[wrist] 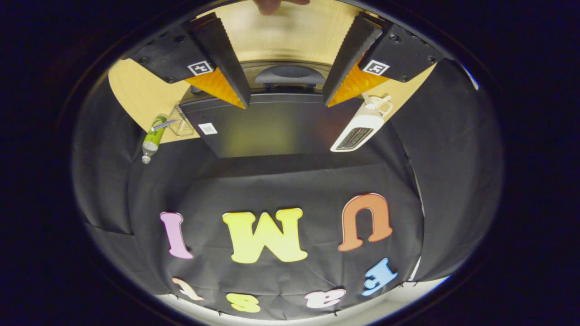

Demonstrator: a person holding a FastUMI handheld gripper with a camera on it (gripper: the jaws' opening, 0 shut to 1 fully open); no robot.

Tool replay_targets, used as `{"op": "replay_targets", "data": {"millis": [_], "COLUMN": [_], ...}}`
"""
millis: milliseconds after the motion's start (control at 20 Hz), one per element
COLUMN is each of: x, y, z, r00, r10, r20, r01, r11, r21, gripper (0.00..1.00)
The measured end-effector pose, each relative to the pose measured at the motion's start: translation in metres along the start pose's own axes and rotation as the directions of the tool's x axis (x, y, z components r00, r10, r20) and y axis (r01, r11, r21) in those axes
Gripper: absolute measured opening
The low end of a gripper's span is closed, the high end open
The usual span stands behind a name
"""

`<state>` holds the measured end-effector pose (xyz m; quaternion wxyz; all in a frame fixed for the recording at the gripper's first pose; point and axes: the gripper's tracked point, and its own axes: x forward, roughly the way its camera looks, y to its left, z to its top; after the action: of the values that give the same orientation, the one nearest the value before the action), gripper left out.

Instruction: Open the toaster oven, put the food inside, and close the toaster oven door.

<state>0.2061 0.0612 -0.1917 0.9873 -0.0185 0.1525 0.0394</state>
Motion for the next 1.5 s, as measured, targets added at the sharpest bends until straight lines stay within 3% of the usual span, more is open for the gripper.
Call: {"op": "replay_targets", "data": {"millis": [350, 600, 850, 1500], "x": [0.043, 0.045, 0.030, -0.026], "y": [-0.002, -0.002, 0.000, 0.001], "z": [-0.031, -0.041, -0.053, -0.150], "r00": [0.997, 0.996, 0.995, 0.972], "r10": [-0.051, -0.084, -0.094, -0.075], "r20": [-0.059, -0.026, -0.031, -0.224], "r01": [0.050, 0.083, 0.092, 0.062], "r11": [0.999, 0.995, 0.994, 0.996], "r21": [-0.017, -0.064, -0.065, -0.067], "gripper": [1.00, 1.00, 1.00, 1.00]}}
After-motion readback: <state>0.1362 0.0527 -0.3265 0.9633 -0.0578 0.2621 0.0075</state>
